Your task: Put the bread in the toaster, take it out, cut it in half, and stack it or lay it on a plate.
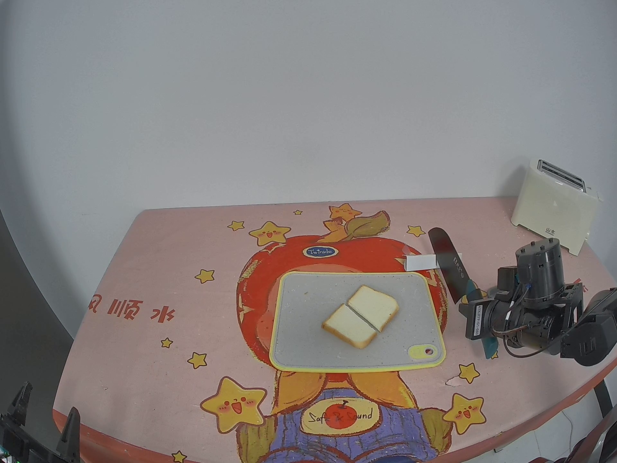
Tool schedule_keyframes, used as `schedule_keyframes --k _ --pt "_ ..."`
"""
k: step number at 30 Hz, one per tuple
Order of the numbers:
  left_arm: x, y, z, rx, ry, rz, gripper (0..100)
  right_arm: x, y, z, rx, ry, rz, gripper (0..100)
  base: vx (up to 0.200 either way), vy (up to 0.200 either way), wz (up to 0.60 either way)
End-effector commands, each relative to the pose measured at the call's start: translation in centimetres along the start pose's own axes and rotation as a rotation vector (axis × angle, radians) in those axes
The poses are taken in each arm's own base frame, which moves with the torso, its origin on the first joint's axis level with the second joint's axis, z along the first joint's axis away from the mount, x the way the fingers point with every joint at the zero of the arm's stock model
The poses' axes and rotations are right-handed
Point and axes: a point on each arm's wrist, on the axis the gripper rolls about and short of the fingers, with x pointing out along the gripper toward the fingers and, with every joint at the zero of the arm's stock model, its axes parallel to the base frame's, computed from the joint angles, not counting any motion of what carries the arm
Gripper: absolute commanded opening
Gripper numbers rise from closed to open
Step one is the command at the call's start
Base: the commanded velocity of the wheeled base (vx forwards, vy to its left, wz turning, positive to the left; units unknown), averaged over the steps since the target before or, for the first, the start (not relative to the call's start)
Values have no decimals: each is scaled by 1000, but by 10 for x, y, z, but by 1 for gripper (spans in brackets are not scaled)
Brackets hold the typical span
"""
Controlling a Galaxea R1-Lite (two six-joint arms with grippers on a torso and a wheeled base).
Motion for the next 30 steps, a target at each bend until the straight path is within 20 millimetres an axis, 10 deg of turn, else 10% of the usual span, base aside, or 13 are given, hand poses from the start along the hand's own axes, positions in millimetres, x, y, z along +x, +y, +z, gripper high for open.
schedule_keyframes --k 1,30 --pt "1 0 -5 0 8 0 100 1 0 -1 0 5 0 0 0 0 0" --pt "1 0 -5 0 8 0 100 6 1 -4 -8 26 -5 0 0 0 0"
